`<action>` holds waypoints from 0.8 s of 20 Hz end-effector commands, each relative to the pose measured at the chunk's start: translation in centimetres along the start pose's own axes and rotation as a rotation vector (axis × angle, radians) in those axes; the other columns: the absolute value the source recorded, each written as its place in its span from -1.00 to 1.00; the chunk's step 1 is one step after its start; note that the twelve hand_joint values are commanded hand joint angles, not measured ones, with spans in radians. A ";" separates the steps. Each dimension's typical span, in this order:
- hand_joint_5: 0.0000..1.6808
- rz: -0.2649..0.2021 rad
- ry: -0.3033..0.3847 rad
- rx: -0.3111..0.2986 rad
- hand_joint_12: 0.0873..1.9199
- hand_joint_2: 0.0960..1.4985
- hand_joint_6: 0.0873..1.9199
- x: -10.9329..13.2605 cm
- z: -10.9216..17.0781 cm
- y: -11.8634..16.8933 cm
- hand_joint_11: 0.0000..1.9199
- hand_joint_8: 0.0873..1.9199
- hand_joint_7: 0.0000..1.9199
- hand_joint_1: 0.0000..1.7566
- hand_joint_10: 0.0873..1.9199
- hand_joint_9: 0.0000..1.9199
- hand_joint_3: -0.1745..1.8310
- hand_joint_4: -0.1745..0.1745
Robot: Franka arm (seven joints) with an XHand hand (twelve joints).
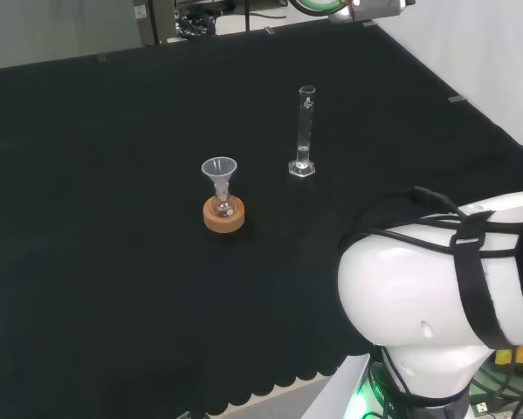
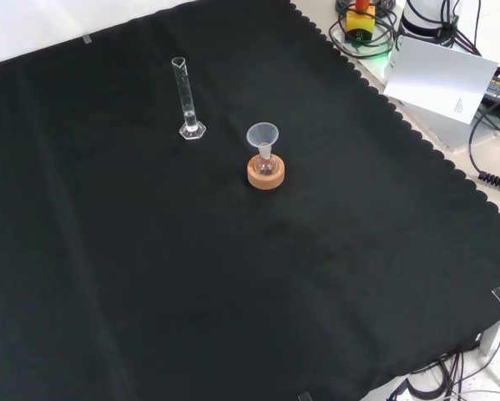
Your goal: Pick up the graduated cylinder.
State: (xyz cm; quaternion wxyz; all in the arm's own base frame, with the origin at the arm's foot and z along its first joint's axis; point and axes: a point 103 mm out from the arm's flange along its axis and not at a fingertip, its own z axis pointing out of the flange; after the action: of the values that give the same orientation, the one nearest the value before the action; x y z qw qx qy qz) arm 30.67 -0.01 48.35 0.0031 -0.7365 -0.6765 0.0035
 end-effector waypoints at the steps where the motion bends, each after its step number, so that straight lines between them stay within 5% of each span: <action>1: -0.70 -0.001 -0.011 -0.008 0.42 0.70 -1.00 0.1 0.0 0.1 -0.94 -0.54 -0.99 -0.66 -1.00 -0.53 -0.84 -0.20; 4: -0.72 0.000 -0.012 -0.009 0.42 0.80 -1.00 0.1 0.0 0.2 -0.97 -0.60 -1.00 -0.79 -1.00 -0.55 -0.81 -0.15; 16: -0.71 0.031 0.004 0.004 0.43 0.81 -1.00 -2.6 2.6 1.8 -0.97 -0.60 -1.00 -0.81 -1.00 -0.55 -0.81 -0.15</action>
State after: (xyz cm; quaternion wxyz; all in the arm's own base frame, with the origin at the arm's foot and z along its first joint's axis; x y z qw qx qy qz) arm 31.12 -0.70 47.93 0.0011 -0.7358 -0.6771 0.0001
